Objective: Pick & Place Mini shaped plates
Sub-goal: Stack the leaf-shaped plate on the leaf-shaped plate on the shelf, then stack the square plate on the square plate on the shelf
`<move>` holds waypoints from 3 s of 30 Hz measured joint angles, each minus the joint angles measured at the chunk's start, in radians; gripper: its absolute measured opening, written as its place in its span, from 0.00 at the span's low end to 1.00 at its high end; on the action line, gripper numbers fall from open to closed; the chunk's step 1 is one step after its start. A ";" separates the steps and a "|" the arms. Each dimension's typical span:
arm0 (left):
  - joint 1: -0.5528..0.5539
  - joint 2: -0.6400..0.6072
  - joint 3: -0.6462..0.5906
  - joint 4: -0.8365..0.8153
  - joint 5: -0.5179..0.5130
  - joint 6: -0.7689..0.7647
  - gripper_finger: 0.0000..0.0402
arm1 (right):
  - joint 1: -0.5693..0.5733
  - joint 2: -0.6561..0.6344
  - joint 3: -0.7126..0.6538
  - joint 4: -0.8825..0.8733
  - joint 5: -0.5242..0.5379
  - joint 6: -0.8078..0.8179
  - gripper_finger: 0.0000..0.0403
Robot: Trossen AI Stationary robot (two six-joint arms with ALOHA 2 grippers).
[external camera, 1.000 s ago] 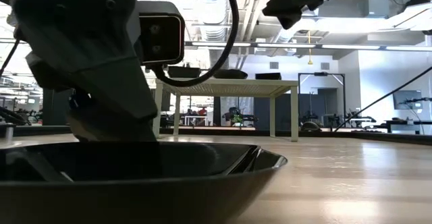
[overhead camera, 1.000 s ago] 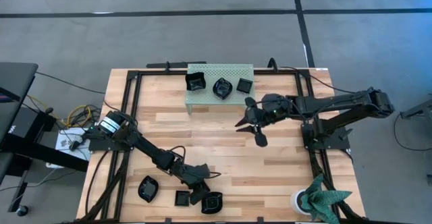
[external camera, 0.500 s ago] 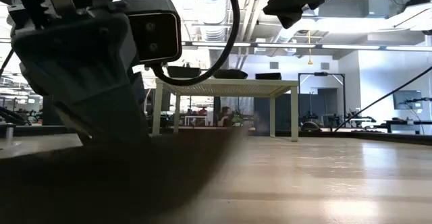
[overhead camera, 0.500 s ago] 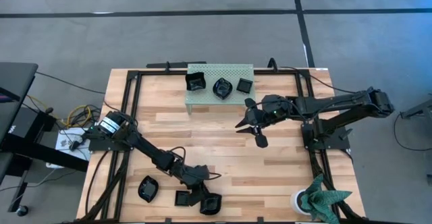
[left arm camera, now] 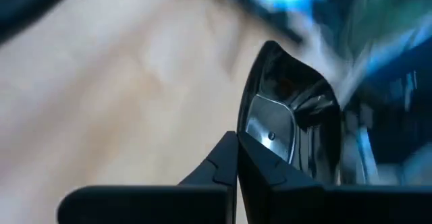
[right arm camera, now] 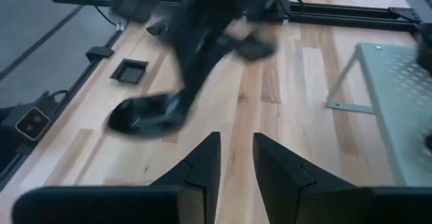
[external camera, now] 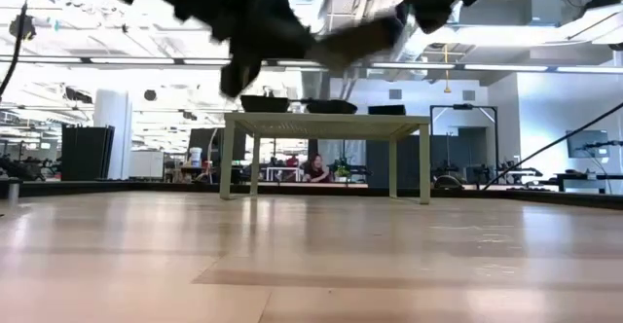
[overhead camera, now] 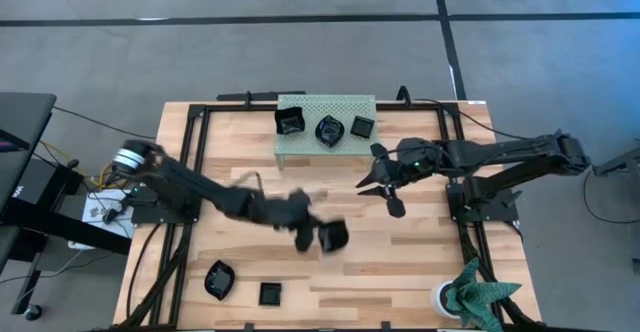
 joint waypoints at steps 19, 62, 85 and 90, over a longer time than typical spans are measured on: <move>0.481 -0.214 0.001 -0.043 -0.223 -0.025 0.01 | -0.056 -0.191 -0.123 -0.008 0.046 -0.025 0.20; -0.015 -0.255 0.002 -0.190 -0.049 0.015 0.22 | -0.055 -0.046 -0.123 0.088 0.044 -0.162 0.20; -0.459 -0.029 -0.062 -0.457 0.177 -1.170 0.27 | 0.035 0.262 -0.078 0.481 0.041 -0.411 0.26; -0.458 -0.033 -0.061 -0.466 0.205 -1.180 0.27 | 0.090 0.341 -0.005 0.477 0.041 -0.436 0.35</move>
